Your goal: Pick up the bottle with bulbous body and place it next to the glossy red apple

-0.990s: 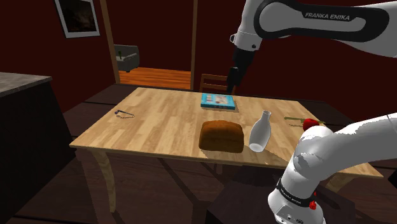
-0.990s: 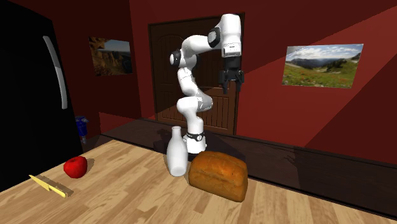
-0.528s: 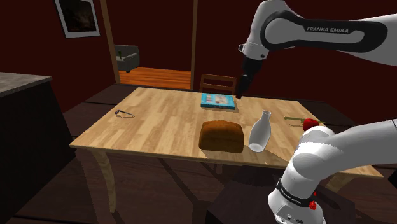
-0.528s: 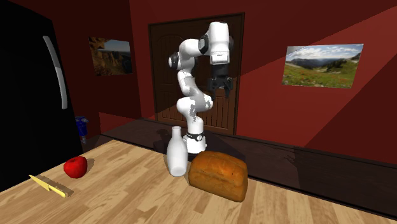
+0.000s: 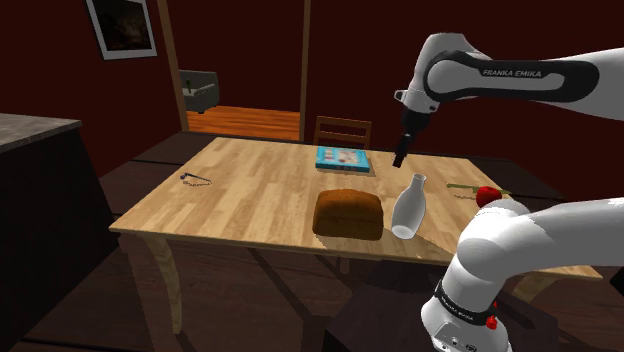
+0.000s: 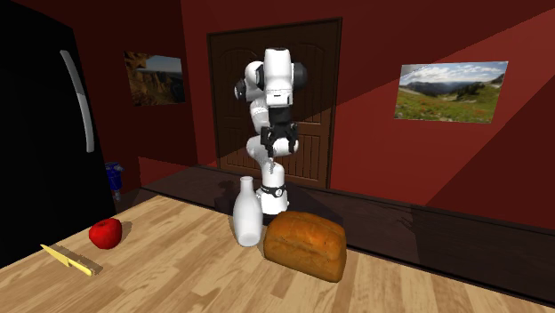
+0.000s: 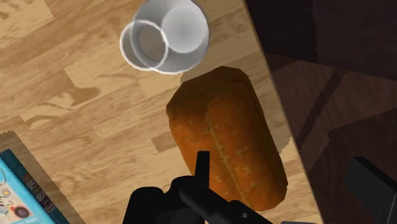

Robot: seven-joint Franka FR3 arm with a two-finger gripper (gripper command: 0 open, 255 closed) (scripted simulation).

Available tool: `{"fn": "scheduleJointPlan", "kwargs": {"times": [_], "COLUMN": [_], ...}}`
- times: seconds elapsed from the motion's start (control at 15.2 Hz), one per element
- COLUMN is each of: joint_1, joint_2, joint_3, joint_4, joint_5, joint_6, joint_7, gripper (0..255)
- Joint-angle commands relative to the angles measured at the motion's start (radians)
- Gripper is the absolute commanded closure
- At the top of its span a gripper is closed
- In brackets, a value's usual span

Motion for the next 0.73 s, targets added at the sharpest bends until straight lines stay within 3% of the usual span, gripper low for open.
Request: {"fn": "scheduleJointPlan", "kwargs": {"times": [0.0, 0.66], "joint_1": [-0.021, -0.112], "joint_2": [-0.007, 0.059], "joint_3": [-0.047, -0.284], "joint_4": [-0.033, -0.102], "joint_5": [-0.037, -0.208], "joint_6": [0.023, 0.153], "joint_7": [-0.048, -0.264], "gripper": [0, 0]}}
